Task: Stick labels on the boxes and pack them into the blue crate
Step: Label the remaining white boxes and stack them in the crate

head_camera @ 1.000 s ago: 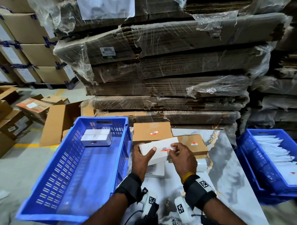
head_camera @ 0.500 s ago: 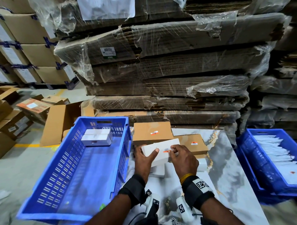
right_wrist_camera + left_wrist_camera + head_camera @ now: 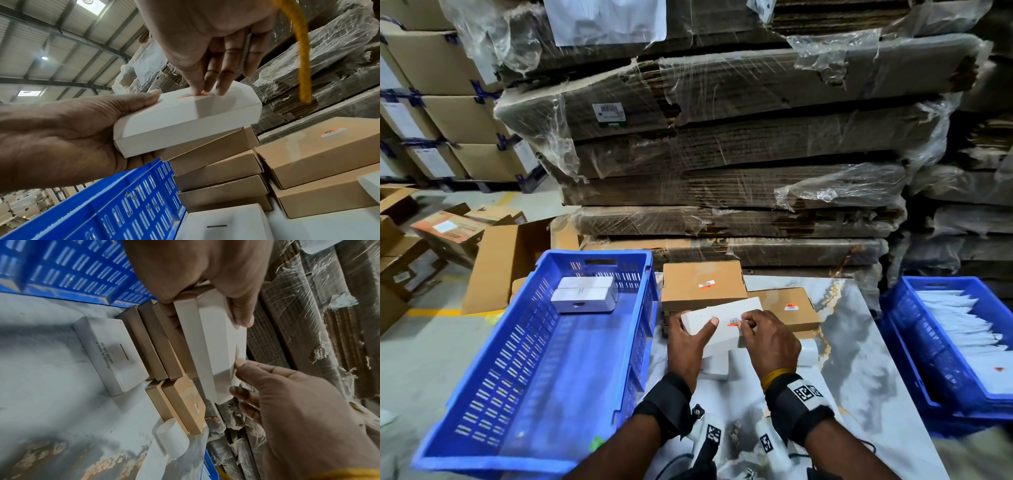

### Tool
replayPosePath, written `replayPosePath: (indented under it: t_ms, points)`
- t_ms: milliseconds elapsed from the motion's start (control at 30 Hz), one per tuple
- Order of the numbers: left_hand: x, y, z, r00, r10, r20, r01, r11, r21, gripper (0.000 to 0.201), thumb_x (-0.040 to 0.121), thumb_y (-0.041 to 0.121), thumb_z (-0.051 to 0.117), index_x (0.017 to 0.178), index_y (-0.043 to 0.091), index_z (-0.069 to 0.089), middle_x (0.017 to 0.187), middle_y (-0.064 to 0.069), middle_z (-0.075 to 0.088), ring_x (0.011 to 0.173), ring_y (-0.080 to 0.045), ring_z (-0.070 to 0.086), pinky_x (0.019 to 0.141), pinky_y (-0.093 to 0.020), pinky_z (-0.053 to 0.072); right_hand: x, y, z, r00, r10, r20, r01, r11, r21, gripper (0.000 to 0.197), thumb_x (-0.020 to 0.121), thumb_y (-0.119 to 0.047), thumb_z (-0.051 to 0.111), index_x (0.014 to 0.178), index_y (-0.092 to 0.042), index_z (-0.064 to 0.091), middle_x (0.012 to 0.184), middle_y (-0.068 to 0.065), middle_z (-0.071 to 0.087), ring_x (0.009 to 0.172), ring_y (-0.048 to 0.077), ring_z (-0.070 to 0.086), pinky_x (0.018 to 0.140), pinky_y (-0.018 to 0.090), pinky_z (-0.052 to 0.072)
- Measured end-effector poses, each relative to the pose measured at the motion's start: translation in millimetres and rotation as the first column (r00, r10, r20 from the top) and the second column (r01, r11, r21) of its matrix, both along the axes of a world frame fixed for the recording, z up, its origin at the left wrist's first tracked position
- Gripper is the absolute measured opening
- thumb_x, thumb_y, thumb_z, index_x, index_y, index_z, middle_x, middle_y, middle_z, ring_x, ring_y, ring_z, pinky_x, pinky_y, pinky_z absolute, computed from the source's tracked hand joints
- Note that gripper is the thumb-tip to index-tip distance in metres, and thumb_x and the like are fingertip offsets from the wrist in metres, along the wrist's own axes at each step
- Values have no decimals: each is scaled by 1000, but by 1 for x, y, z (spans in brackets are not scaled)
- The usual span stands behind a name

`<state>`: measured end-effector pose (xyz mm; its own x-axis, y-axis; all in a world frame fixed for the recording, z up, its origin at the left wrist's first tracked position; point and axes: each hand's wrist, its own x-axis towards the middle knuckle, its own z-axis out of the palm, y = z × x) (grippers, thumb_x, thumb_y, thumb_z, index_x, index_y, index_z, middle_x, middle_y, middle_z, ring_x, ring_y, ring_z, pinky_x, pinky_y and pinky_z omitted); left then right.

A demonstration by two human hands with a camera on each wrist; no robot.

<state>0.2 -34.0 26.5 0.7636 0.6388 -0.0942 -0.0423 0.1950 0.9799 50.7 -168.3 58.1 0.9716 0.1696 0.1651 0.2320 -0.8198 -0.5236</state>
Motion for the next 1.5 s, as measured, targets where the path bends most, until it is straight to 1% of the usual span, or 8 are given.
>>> replayPosePath:
  t_ms: [200, 433, 667, 967, 1067, 1200, 1400, 1500]
  points:
    - [-1, -1, 1, 1000, 8, -14, -8, 1000, -8, 46, 80, 10, 79, 116, 4, 51, 109, -9, 66, 90, -6, 66, 74, -14, 52, 1, 0, 1, 999, 30, -13, -30, 1000, -8, 9, 93, -33, 59, 97, -29, 67, 104, -5, 66, 87, 22, 64, 68, 28, 45]
    - [-3, 3, 4, 1000, -8, -23, 8, 1000, -11, 46, 81, 16, 79, 116, 11, 51, 111, -6, 67, 100, -13, 67, 86, -26, 55, 7, -3, 2, 995, 97, -34, -96, 995, 36, 7, 91, -30, 60, 96, -28, 65, 106, -5, 60, 86, 20, 63, 66, 27, 49]
    - [-2, 3, 6, 999, -19, -26, 18, 999, -29, 47, 81, 16, 79, 116, 12, 49, 113, -8, 66, 105, -18, 66, 93, -35, 55, 7, -1, 1, 995, 95, -29, -92, 993, 77, 6, 90, -32, 60, 93, -30, 65, 101, -7, 65, 81, 16, 64, 66, 28, 52]
    - [-1, 4, 10, 999, -48, -12, 47, 999, -26, 46, 81, 15, 79, 116, 11, 50, 114, -6, 68, 103, -15, 67, 92, -34, 55, 13, -1, 0, 994, 99, -54, -74, 932, 356, 22, 87, -15, 65, 104, -27, 70, 91, -7, 67, 78, 11, 63, 65, 20, 47]
    - [-1, 5, 10, 998, -60, -13, 59, 998, -25, 48, 81, 16, 79, 119, 11, 49, 114, -5, 67, 103, -13, 67, 88, -27, 56, 17, -1, -4, 991, 108, -76, -66, 905, 421, 25, 86, -11, 66, 103, -27, 71, 92, -7, 68, 82, 11, 64, 69, 19, 50]
    - [-1, 4, 7, 996, -79, -32, 79, 997, -15, 48, 82, 17, 78, 119, 11, 49, 113, -6, 67, 101, -13, 66, 86, -26, 55, 22, 0, -9, 993, 104, -56, -71, 903, 424, 25, 89, -14, 60, 104, -31, 71, 95, -5, 71, 82, 11, 66, 73, 30, 57]
    - [1, 5, 1, 995, -75, -68, 75, 997, -3, 51, 80, 22, 81, 119, 12, 50, 114, -5, 67, 106, -17, 66, 92, -33, 55, 15, 1, -14, 989, 131, 74, -148, 940, 308, 32, 89, -15, 63, 116, -30, 67, 101, -7, 66, 76, 10, 61, 69, 31, 56]
    - [2, 5, -2, 994, -71, -80, 72, 997, 13, 50, 80, 20, 81, 119, 11, 51, 114, -4, 66, 105, -12, 65, 88, -23, 54, 12, -1, -18, 988, 135, 77, -154, 919, 364, 31, 90, -12, 62, 117, -27, 68, 99, -6, 67, 77, 9, 61, 71, 28, 56]
